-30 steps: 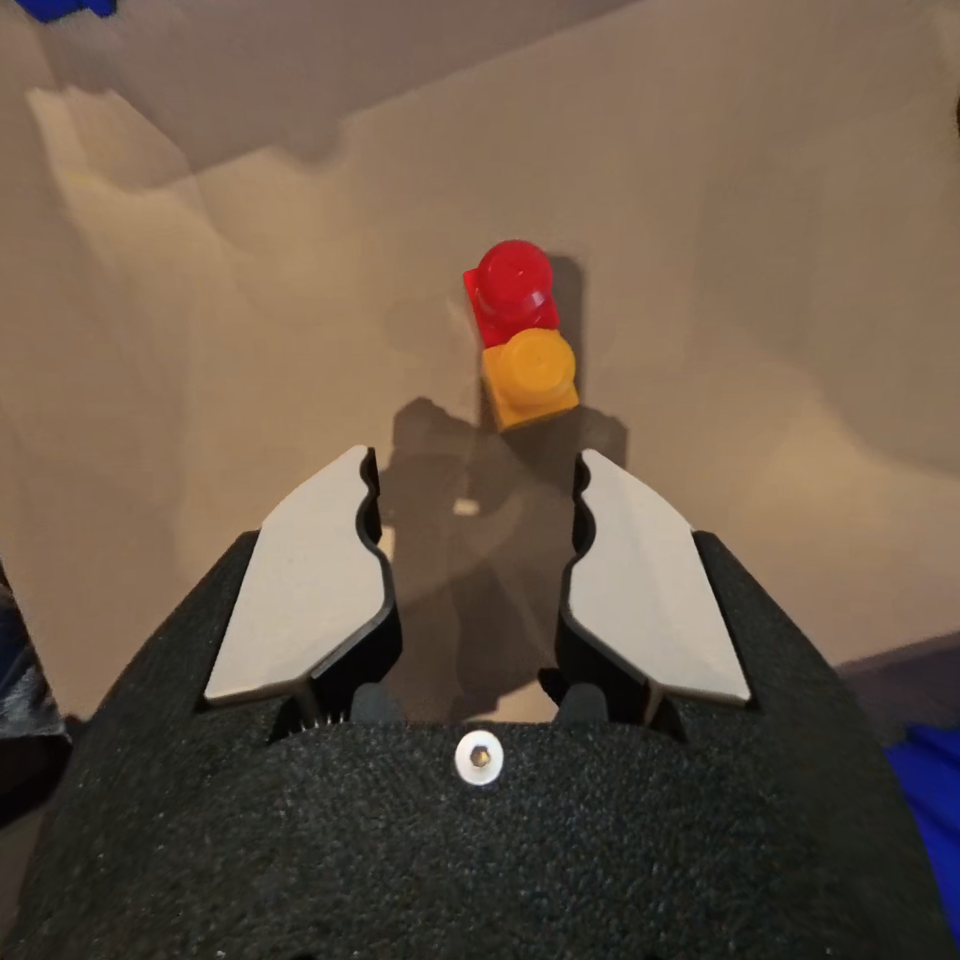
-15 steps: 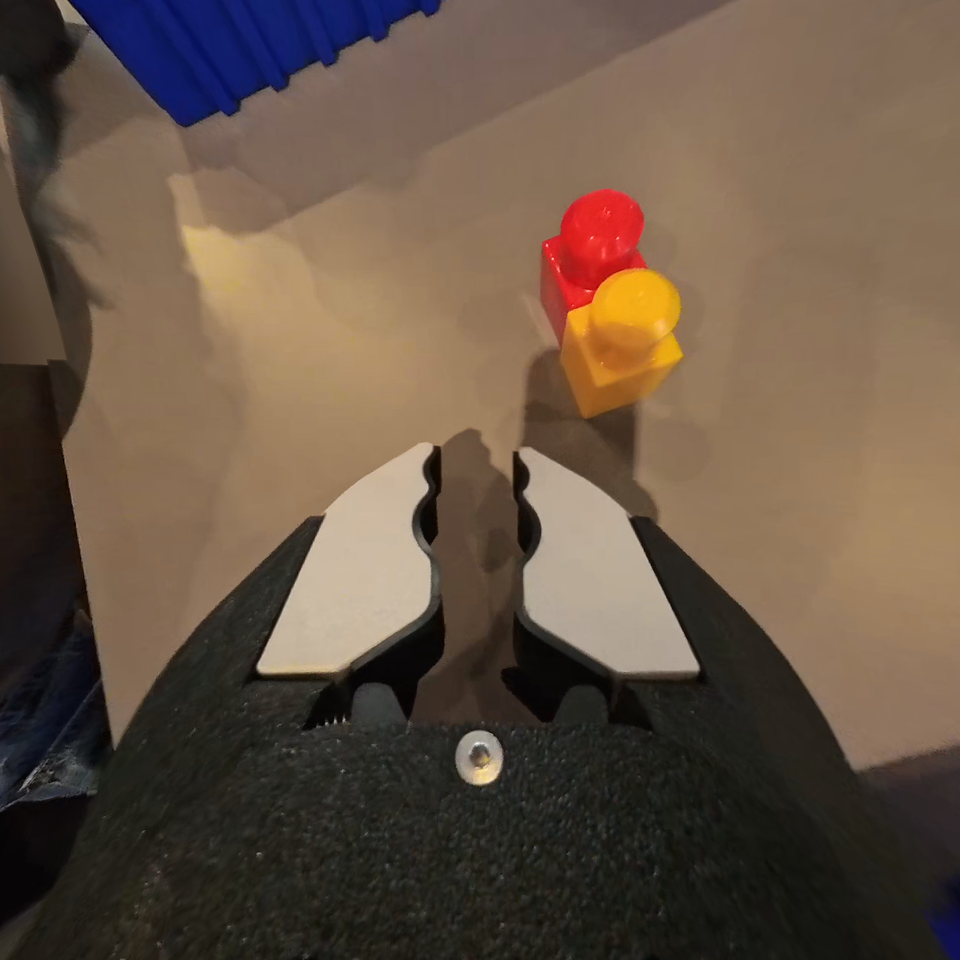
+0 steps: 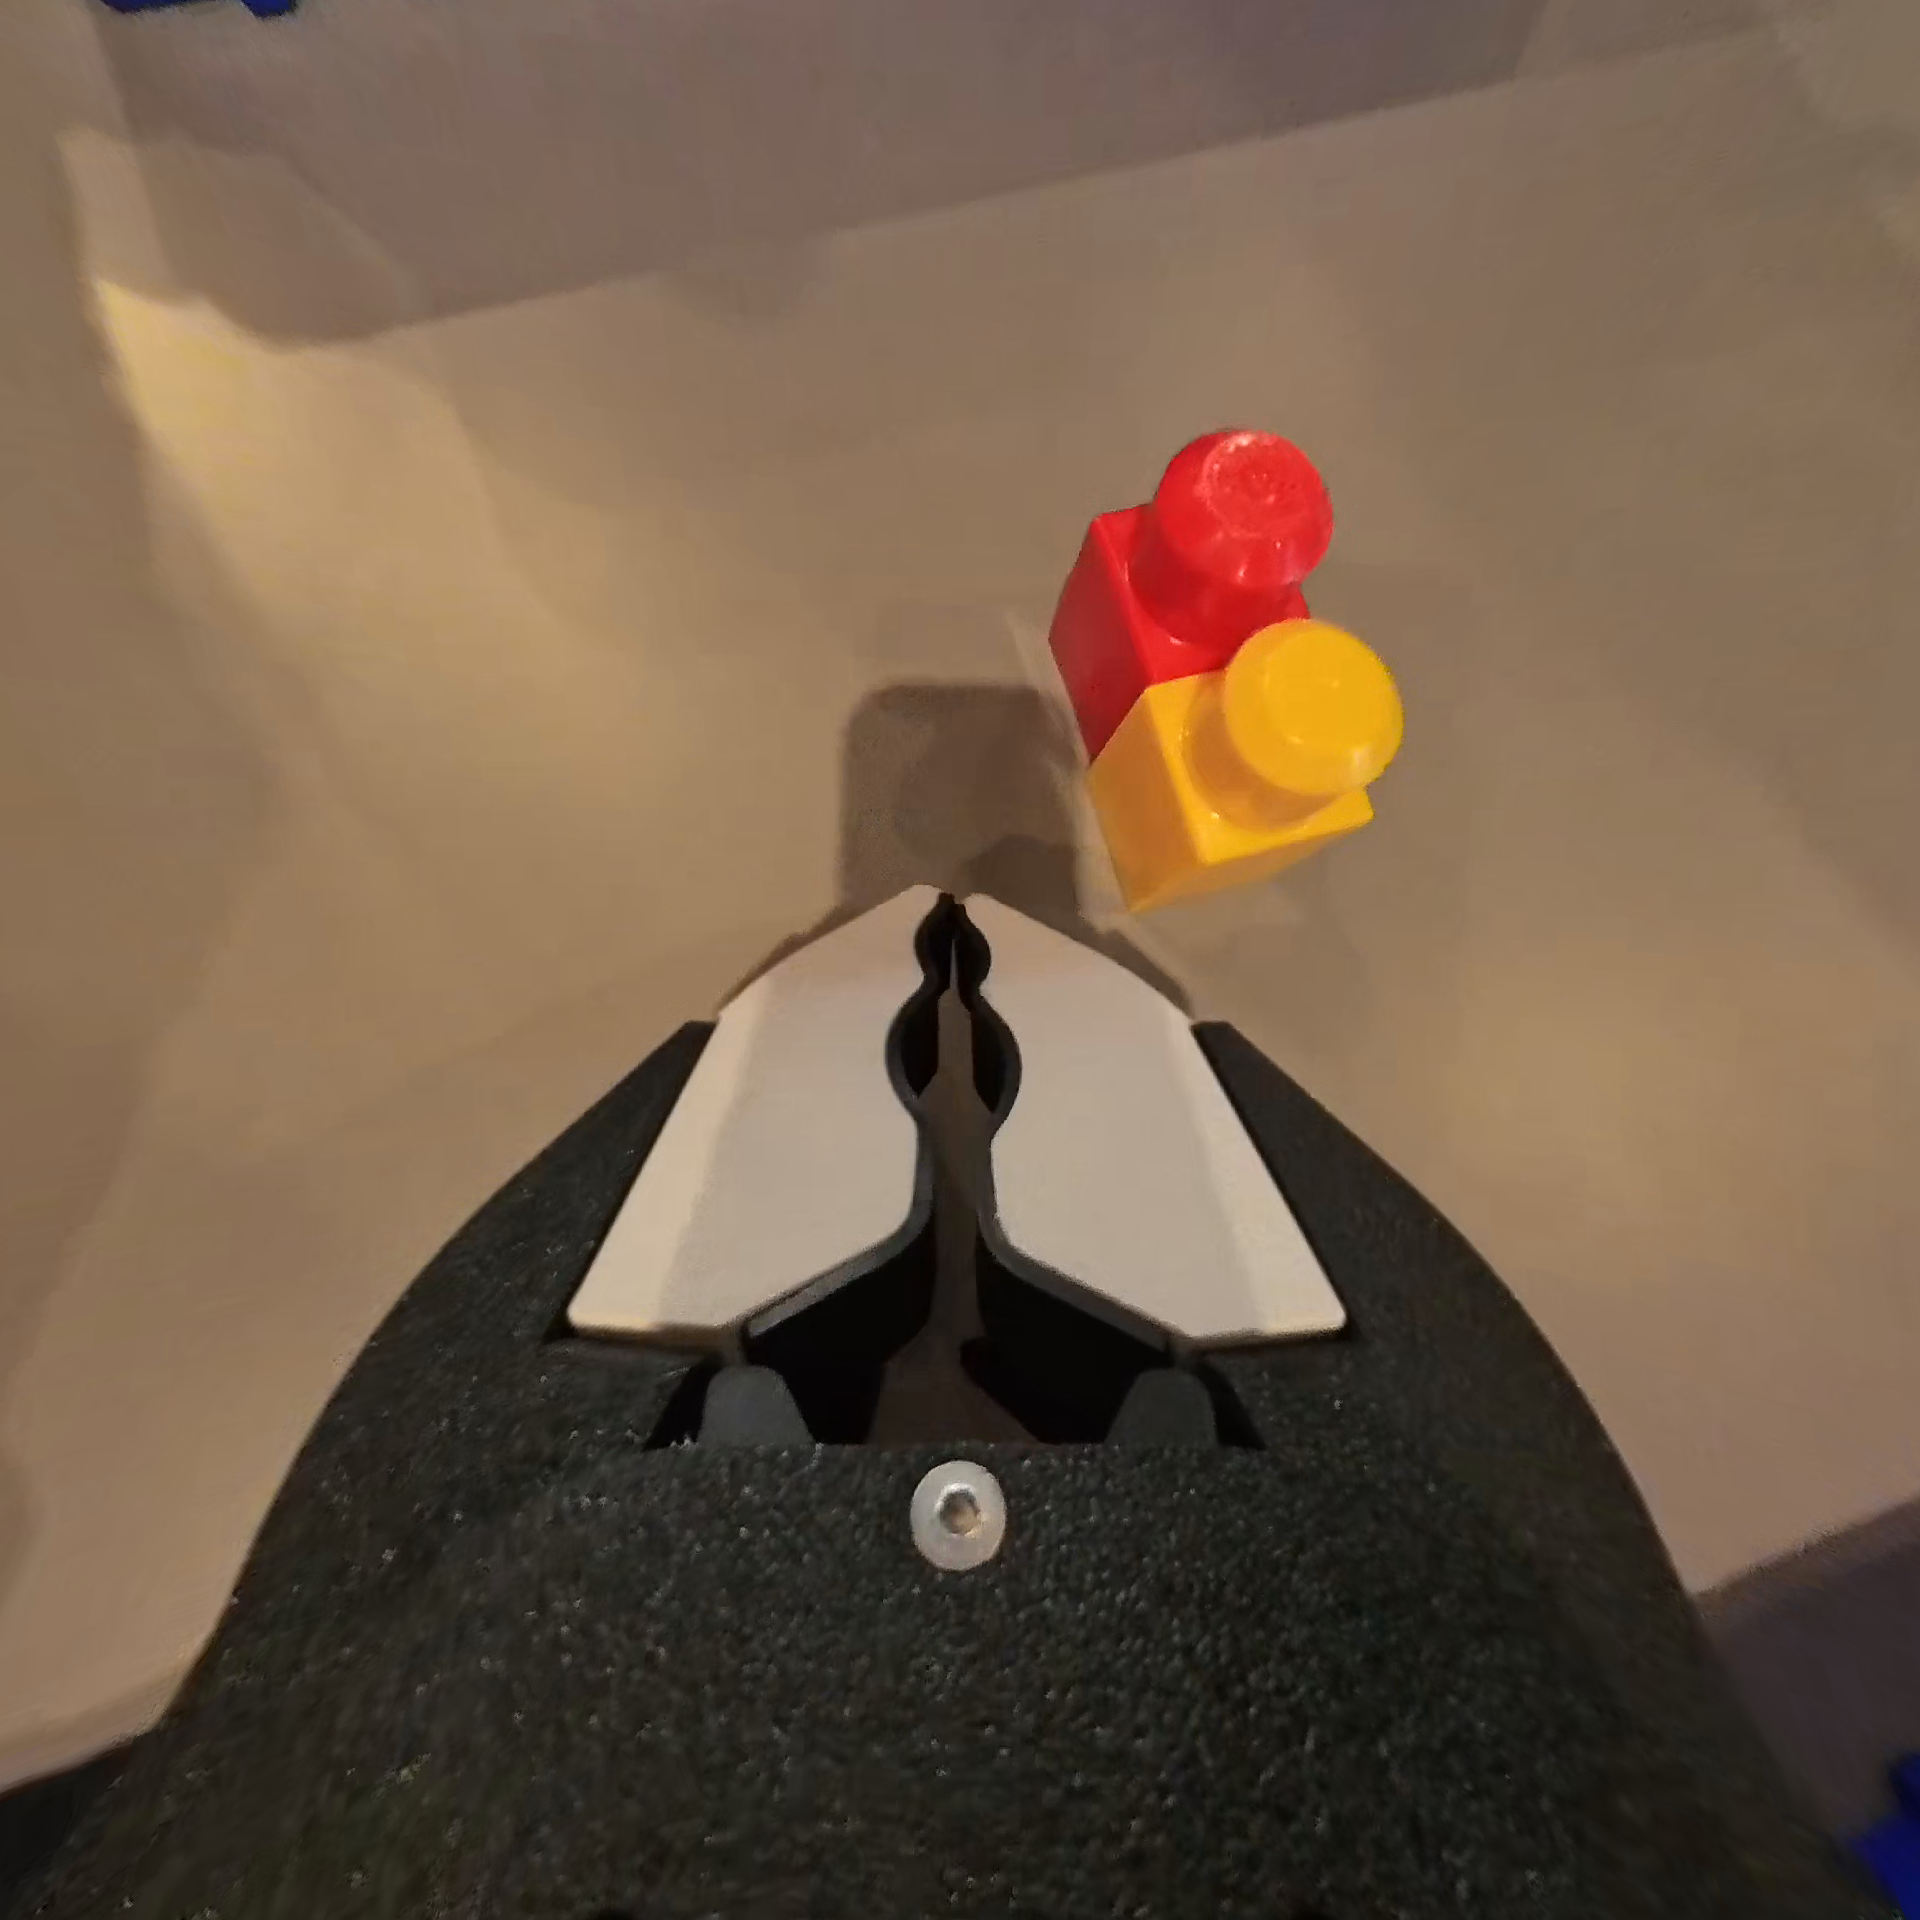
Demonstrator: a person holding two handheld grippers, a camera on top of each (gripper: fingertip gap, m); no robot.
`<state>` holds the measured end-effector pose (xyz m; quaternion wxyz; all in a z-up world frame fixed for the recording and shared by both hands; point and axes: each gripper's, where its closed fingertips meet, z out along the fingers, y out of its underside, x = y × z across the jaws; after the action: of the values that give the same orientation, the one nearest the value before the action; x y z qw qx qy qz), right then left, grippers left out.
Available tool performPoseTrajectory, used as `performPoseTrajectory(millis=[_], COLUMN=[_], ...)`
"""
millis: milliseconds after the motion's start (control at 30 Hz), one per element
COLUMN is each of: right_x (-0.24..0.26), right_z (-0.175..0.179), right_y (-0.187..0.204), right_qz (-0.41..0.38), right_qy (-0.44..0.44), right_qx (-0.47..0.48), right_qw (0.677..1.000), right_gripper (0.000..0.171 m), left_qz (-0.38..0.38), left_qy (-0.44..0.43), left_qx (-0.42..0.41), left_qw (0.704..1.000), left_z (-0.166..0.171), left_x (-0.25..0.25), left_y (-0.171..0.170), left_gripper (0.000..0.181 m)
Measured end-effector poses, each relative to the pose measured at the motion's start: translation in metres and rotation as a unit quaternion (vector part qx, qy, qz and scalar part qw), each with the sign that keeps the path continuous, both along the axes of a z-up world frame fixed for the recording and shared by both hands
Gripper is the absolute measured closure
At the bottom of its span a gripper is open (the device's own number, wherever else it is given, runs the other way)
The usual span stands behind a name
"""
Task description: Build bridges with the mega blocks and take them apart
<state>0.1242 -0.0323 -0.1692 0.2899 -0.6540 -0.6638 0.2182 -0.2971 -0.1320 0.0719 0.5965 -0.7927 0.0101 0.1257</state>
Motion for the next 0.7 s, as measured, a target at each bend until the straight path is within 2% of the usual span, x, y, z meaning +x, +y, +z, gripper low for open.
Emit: performPoseTrajectory(millis=[33,267,700], right_x=[-0.001,-0.01,-0.021], right_z=[-0.001,-0.005,-0.008], right_y=[0.002,0.011,0.02], right_qz=[-0.001,-0.003,-0.008], right_qy=[-0.004,-0.02,-0.023], right_qx=[0.013,0.065,0.094], right_qw=[1.0,0.998,0.995], right_gripper=[0.171,0.171,0.171], left_qz=[0.0,0.0,-0.003], left_qy=[0.0,0.0,-0.001], left_qx=[-0.001,-0.002,-0.005], left_qw=[1.0,1.0,1.0], left_z=[0.0,0.0,-0.002], left_x=[0.0,0.0,0.0], left_y=[0.0,0.0,0.001], left_gripper=[0.157,0.157,0.157])
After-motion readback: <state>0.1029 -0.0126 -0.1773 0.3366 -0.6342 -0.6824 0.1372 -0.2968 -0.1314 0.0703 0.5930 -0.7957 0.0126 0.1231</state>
